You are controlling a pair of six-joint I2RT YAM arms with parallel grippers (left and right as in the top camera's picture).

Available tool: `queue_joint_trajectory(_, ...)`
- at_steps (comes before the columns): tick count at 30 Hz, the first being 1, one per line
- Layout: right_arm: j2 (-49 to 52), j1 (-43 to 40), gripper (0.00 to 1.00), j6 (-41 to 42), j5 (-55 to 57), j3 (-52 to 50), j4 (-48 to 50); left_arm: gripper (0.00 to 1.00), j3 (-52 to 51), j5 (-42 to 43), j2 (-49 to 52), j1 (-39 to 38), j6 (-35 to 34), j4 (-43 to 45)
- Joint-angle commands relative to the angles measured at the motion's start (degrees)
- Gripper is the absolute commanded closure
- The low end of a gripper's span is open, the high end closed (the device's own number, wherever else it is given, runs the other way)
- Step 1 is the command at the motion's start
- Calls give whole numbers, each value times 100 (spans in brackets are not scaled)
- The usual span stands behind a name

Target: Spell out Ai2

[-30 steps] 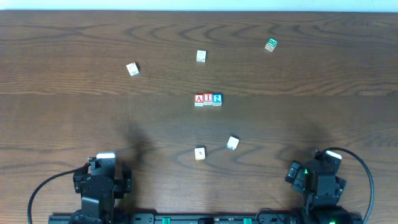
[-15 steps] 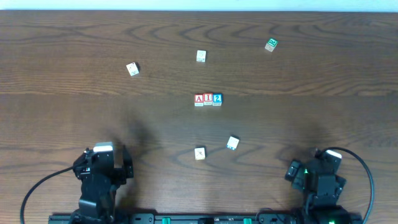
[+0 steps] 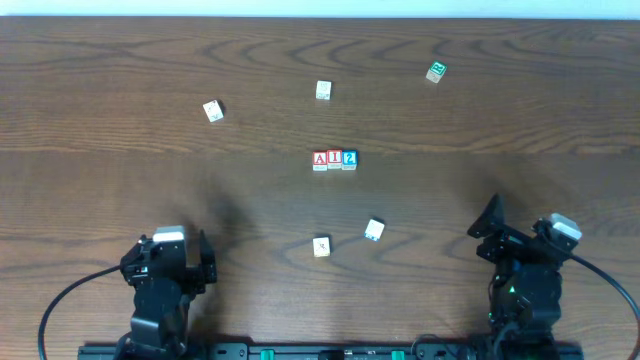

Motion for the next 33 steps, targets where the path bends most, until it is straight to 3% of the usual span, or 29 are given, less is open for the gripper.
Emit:
queue_joint_trajectory(1, -68, -107, 1, -22, 59, -188, -2, 5, -26, -13, -37, -20, 15, -490)
queue_joint_trajectory(5, -83, -114, 1, -22, 59, -603, -13, 5, -31, 7, -37, -20, 17, -1464)
queue_joint_trajectory(20, -210, -118, 1, -22, 57, -750, 236, 5, -35, 2, -42, 44, 15, -1445)
queue_joint_trajectory(33, -1143, -675, 1, -22, 33, -756, 254, 5, -44, 2, -44, 1451, 15, -1436)
